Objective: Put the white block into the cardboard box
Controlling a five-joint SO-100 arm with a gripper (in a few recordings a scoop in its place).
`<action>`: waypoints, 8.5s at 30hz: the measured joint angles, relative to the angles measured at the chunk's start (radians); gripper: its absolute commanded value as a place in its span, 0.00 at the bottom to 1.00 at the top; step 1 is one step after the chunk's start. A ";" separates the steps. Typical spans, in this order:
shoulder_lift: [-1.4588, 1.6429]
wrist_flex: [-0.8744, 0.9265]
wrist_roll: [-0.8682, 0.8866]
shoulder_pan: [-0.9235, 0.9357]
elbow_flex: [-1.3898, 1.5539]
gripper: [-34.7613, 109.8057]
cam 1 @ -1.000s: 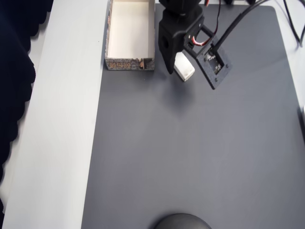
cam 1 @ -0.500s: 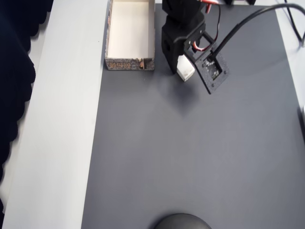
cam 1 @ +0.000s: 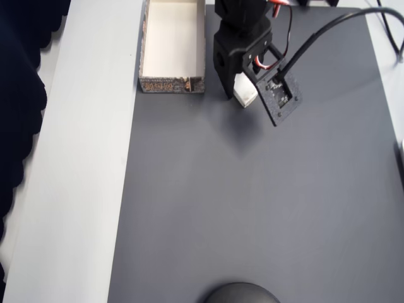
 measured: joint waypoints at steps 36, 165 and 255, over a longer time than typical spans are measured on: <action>0.009 -0.006 -0.002 -0.006 0.011 0.40; -0.417 0.313 -0.270 0.422 -0.804 0.26; 1.281 0.284 -1.249 -0.713 0.819 0.23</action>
